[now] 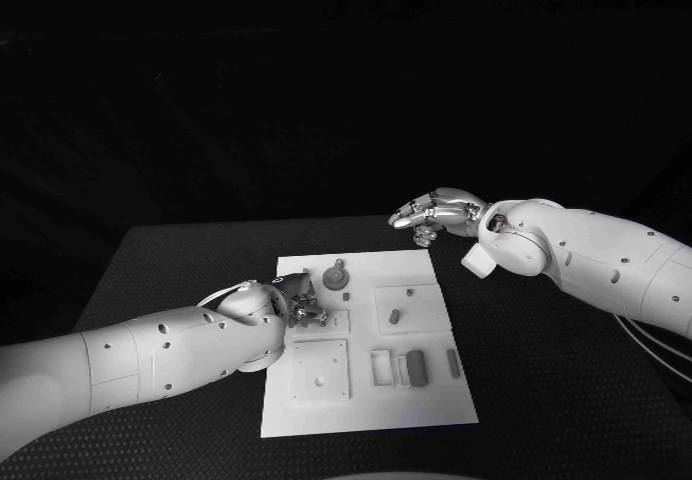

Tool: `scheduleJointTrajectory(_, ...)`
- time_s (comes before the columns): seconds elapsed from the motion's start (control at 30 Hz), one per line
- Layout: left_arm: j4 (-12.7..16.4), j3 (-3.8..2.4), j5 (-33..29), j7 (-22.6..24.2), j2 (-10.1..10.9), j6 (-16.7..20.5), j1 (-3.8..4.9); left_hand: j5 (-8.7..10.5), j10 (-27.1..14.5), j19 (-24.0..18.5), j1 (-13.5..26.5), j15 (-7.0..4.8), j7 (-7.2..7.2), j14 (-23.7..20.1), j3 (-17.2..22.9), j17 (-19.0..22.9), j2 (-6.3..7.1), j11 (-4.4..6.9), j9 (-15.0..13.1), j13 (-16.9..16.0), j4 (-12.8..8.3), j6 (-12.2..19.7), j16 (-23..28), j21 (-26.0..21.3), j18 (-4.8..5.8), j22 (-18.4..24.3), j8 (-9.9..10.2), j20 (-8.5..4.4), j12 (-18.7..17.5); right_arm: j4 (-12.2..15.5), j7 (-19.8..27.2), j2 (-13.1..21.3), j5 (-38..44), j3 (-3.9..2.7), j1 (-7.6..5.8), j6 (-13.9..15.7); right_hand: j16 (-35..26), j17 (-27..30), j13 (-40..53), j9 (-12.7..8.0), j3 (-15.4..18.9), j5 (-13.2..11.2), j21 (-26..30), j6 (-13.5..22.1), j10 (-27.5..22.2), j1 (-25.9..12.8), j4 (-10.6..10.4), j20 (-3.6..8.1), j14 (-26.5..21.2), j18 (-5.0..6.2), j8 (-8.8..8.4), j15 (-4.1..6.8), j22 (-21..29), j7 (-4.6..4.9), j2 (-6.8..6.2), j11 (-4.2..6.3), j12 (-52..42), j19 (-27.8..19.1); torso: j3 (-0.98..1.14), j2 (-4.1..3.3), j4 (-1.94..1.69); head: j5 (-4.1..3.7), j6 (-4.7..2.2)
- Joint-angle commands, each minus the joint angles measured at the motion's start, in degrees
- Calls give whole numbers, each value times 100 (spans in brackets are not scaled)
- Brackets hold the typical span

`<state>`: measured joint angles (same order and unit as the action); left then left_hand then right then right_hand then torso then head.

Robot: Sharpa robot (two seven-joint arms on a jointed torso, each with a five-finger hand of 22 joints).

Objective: Assemble the parts on the task board

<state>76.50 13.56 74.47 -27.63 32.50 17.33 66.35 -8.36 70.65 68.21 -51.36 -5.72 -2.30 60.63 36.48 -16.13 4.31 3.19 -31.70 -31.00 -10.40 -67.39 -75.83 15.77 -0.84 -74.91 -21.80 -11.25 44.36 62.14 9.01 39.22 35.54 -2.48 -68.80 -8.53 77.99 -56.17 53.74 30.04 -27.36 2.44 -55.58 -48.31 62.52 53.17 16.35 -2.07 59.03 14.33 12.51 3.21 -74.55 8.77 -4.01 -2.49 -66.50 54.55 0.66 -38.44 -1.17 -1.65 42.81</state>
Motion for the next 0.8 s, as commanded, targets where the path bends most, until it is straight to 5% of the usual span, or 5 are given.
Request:
scheduleJointTrajectory(0.03, -9, 10, -36, -9, -6, -108, -16, 38, 18, 4, 126, -20, 8, 3, -87, 22, 176, 18, 7, -12, 59, -23, -31, 24, 83, -128, -22, -12, -1, 1, 20, -6, 35, -2, 4, -81, 17, 9, -10, -8, 41, 34, 20, -16, -38, -47, -9, -17, -25, 67, -13, 25, 9, 32, 9, -8, -17, -12, 0, -3, 2, 3, -7)
scheduleJointTrajectory(0.43, -14, 10, -35, -33, 3, 6, -16, 11, -18, -62, 603, -34, 10, -54, -972, 161, 327, 20, 23, -42, -37, 33, -107, 1, 78, -109, -54, -27, -24, -2, 2, 6, 35, -2, 4, -70, 17, 12, -16, -9, 51, 34, 24, -16, -41, -79, -18, -21, -30, 67, -13, 24, 10, 33, -1, -9, -18, -16, -1, -1, -3, 5, -4)
scheduleJointTrajectory(0.8, -9, 10, -35, -45, 16, 63, -17, 23, -15, -63, 758, -42, 19, -59, -1174, 200, 345, 28, 30, -48, -44, 32, -136, -23, 71, -99, -65, -38, -30, -4, -3, 3, 27, -2, 4, -83, 18, 16, -25, -11, 59, 34, 29, -16, -42, -141, -45, -26, -36, 67, -15, 22, 13, 34, 9, -10, -22, -20, 0, 0, -1, -24, 0)
